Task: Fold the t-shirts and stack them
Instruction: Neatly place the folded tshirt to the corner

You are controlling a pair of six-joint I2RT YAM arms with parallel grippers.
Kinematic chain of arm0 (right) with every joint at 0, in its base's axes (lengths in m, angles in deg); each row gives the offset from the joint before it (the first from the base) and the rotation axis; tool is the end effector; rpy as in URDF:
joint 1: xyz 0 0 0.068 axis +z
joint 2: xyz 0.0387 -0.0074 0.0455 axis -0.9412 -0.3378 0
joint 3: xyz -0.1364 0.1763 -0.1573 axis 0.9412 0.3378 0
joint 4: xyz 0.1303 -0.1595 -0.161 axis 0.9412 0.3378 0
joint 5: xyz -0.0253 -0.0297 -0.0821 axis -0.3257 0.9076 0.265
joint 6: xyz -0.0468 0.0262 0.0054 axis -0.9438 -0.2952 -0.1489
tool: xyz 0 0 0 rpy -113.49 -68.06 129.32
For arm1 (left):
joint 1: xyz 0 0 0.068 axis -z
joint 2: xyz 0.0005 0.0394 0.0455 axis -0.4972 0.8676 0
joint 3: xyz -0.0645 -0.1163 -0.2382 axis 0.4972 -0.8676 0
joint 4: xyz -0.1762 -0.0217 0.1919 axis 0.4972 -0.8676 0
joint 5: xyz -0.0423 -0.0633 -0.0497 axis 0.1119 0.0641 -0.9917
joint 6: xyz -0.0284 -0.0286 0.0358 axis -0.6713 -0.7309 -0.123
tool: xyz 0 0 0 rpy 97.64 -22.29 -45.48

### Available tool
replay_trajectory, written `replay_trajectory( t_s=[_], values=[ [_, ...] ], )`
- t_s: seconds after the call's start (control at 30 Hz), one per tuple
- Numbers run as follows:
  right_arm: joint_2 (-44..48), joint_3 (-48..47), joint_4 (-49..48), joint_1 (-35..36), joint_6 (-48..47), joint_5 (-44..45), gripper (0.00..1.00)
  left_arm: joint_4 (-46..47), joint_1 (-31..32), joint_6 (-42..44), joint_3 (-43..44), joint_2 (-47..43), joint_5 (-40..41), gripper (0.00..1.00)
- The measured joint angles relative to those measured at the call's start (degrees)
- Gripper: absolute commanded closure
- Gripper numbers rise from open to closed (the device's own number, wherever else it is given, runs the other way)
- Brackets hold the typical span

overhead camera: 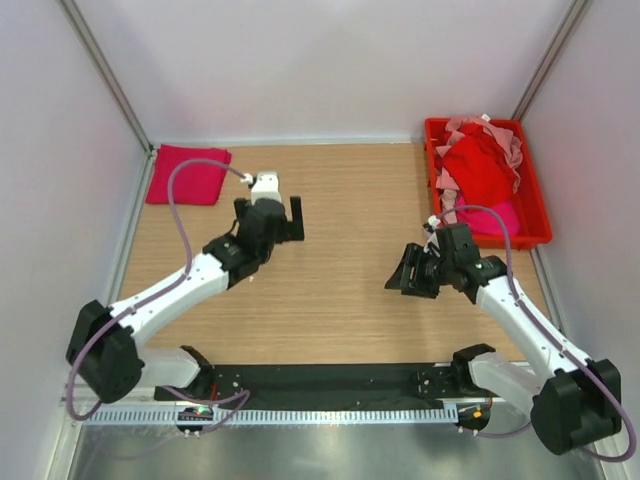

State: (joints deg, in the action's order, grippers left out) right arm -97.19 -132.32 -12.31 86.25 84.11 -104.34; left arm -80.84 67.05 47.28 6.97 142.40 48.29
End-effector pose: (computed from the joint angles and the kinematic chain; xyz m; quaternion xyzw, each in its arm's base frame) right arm 0.1871 0.0683 0.2331 0.0590 0.9412 0.2837 0.1737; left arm 0.2560 -0.1717 0.2993 -0.0275 0.8405 -0.0458 0.5391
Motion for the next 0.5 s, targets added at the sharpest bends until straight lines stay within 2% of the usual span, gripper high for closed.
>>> replay_trajectory(
  t_s=[0.07,0.17,0.2,0.27,0.5],
  values=[
    [4.3,4.3,-3.7,0.0,2.3,1.5,0.37,-0.6,3.3,-4.7,-6.3,-5.4,-1.9,0.0],
    [10.3,10.9,-8.6,0.0,6.5,3.1,0.22,-2.2,7.4,-11.7,-15.3,-14.4,-5.4,0.0],
    [12.4,13.3,-10.1,0.0,8.0,3.6,0.12,-2.6,7.7,-13.7,-17.6,-17.3,-6.5,0.0],
    [17.0,18.0,-13.1,0.0,11.4,4.5,0.01,-3.0,7.6,-16.9,-20.7,-22.1,-7.7,0.0],
    [36.5,32.2,-17.9,0.0,23.5,4.6,0.0,1.6,7.6,-27.7,-35.1,-44.1,-13.8,0.0]
  ],
)
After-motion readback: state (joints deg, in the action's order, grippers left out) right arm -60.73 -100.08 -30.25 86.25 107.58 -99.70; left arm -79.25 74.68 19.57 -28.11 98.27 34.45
